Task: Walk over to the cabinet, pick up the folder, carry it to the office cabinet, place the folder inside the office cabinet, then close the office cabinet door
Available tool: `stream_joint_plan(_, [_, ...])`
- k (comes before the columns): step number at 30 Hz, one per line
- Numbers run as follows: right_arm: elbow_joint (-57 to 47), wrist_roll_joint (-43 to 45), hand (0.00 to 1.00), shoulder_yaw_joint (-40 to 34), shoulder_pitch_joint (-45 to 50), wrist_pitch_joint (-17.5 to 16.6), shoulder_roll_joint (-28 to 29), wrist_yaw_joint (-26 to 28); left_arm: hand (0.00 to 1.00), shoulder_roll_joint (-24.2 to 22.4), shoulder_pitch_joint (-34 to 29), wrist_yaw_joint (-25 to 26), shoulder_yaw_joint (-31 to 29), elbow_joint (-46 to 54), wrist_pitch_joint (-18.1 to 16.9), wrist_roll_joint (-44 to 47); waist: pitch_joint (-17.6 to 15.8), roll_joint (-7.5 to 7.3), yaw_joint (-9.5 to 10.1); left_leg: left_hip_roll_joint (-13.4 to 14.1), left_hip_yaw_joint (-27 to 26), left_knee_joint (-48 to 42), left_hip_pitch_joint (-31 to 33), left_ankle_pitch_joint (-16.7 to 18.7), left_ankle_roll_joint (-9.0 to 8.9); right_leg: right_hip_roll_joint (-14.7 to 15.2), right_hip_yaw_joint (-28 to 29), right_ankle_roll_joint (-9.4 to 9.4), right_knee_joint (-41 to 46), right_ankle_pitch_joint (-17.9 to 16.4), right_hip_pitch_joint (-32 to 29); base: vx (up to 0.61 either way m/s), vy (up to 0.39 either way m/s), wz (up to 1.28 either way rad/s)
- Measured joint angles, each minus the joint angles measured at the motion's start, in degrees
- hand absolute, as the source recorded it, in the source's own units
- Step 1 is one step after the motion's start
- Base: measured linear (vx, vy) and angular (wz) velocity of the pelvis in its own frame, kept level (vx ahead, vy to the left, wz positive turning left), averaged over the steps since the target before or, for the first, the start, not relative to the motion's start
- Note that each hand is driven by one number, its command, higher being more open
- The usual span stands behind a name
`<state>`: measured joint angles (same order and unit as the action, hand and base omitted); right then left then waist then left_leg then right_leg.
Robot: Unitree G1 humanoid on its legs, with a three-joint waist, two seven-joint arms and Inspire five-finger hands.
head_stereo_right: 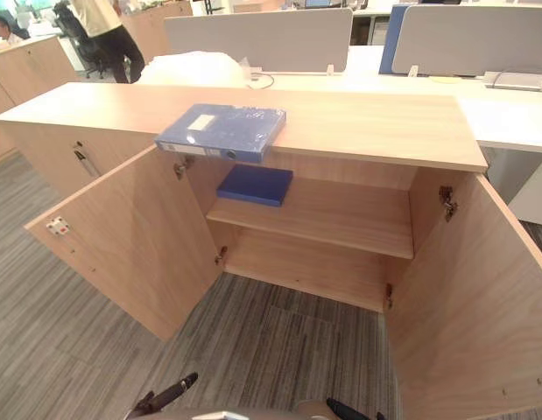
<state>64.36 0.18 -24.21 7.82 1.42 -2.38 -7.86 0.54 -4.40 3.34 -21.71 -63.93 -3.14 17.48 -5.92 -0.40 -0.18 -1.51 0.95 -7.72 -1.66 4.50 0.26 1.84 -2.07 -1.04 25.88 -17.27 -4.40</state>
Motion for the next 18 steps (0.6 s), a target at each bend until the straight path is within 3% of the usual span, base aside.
stream_joint_plan(1, [0.05,-0.05,1.0,0.29,0.3,0.12,-0.04,-0.24,1.0,-0.11,0.28,-0.67,-0.06,0.35,-0.18,-0.09,0.01,0.02,-0.26,1.04,0.31,-0.02,-0.01,0.39,-0.66,-0.58,-1.74,-1.27,-1.77,0.69,0.93,0.22,-0.216,0.57])
stream_joint_plan(5, [0.53,-0.11,1.0,3.43,1.1,1.35,-0.86,-0.58,1.0,-0.86,-0.58,-0.76,-2.32,1.7,-0.03,-0.2,0.41,0.34,-0.29,4.11,2.57,-3.59,-0.29,3.43,-4.81,-3.26,-5.88,-2.51,-7.77,1.5,7.16,0.23,-0.213,0.51])
stream_joint_plan(7, [-0.19,-0.02,1.0,6.64,0.89,1.22,-1.7,-0.62,1.0,-1.11,-1.47,-0.78,-3.23,2.43,0.12,-0.04,0.73,0.8,-0.1,5.49,2.8,-18.92,5.29,7.82,-7.78,-5.0,-6.17,-2.6,-10.2,1.56,10.56,0.16,-0.065,0.13])
stream_joint_plan(10, [-1.73,0.18,1.0,9.52,0.32,0.97,-3.21,-0.65,1.0,-2.48,-1.46,-0.83,-4.5,3.61,0.17,0.13,0.18,2.53,0.29,7.58,2.11,-40.6,14.34,7.68,-7.52,-6.72,-5.89,-3.08,-12.4,1.67,14.58,0.16,0.017,-0.08])
stream_joint_plan(12, [-1.73,0.19,1.0,10.95,-0.4,0.99,-3.8,-0.85,1.0,-2.88,-1.3,-1.08,-4.38,4.08,0.01,0.43,-0.03,3.09,1.34,10.21,-2.16,-47.52,17.85,9.35,-4.98,-6.34,-4.17,-3.78,-14.32,1.44,18.75,0.23,0.109,-0.37])
stream_joint_plan(14, [-1.98,0.19,1.0,10.78,-1.25,0.99,-3.61,-0.81,1.0,-2.91,-0.83,-1.51,-4.15,4.04,-0.07,1.56,-0.03,2.98,2.13,10.44,-3.49,-40.26,18.26,9.26,-4.24,-5.18,-2.46,-2.66,-15.43,1.15,20.25,0.25,0.167,-0.53])
stream_joint_plan(16, [-2.97,0.19,1.0,10.07,-1.5,0.99,-3.37,-0.39,1.0,-2.68,-1.08,-2.14,-2.91,3.52,-0.01,3.47,0.11,3.41,2.29,9.58,-2.81,-24.98,16.73,4.25,-1.52,-4.74,-1.29,-1.19,-15.39,0.33,20.49,0.3,0.214,-0.3])
stream_joint_plan(17, [-2.85,0.15,1.0,8.98,-1.81,1.03,-2.85,-0.12,1.0,-1.64,-1.15,-3.0,-2.21,2.26,0.2,5.44,0.36,3.04,2.68,8.56,-1.81,-18.33,15.21,0.69,-2.98,-4.24,-0.54,-0.11,-15.17,-0.56,20.67,0.27,0.135,0.05])
stream_joint_plan(18, [-2.73,0.16,1.0,7.38,-2.14,1.03,-1.26,0.01,1.0,-0.25,-1.04,-3.35,-1.58,1.35,0.18,6.89,0.6,0.81,2.59,6.33,-1.85,-14.31,13.43,-0.97,-2.13,-2.55,-0.08,0.58,-15.0,-0.16,20.18,0.25,0.11,0.18])
